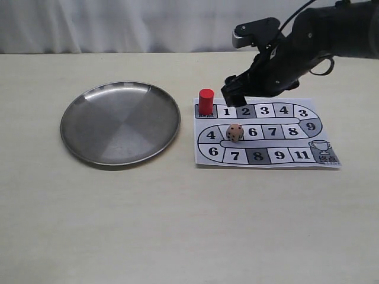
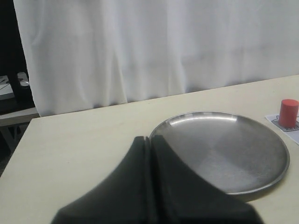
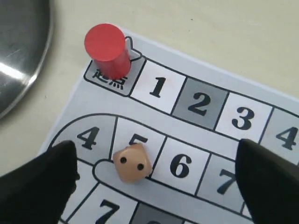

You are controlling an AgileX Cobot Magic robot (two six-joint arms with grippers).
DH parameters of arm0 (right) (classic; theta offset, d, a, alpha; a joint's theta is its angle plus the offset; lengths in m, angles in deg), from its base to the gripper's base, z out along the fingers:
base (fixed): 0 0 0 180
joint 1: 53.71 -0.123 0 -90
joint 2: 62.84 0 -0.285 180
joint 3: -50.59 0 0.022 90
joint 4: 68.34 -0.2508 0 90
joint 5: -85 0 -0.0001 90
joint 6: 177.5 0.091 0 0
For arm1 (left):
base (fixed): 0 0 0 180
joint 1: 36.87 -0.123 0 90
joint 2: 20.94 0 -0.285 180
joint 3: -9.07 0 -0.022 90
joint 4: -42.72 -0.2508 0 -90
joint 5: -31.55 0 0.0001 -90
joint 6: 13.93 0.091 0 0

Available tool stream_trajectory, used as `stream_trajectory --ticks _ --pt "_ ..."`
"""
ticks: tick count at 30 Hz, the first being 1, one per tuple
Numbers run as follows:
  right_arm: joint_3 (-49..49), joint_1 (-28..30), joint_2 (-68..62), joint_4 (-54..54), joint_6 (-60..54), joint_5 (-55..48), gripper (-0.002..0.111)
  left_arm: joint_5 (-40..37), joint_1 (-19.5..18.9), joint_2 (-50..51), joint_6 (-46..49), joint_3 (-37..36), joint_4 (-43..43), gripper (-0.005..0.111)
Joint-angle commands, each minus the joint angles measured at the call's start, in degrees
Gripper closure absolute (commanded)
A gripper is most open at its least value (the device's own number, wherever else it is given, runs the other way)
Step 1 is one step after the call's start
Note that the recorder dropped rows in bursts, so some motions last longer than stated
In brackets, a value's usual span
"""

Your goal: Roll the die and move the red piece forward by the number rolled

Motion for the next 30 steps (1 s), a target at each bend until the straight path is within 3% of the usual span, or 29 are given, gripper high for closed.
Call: stream_trajectory --ticks 1,10,26,30 --pt "0.1 0.2 2.1 0.3 -0.2 -4.0 0.036 0.5 0.1 -0.1 -0.1 -0.1 0.1 0.107" --pt "2.1 0.2 2.1 -0.7 -0.4 -5.6 0.102 0.5 0.1 -0.1 -0.1 -0.1 0.6 0.107" --pt "6.2 0.2 -4.5 -1.2 -0.4 -2.9 0.104 0.5 0.1 -0.1 -0.1 -0.1 0.6 0.107" --pt "6.2 0.2 -5.7 -1.2 -5.0 -2.9 0.104 0.5 0.1 -0.1 -0.1 -0.1 0.6 0.107"
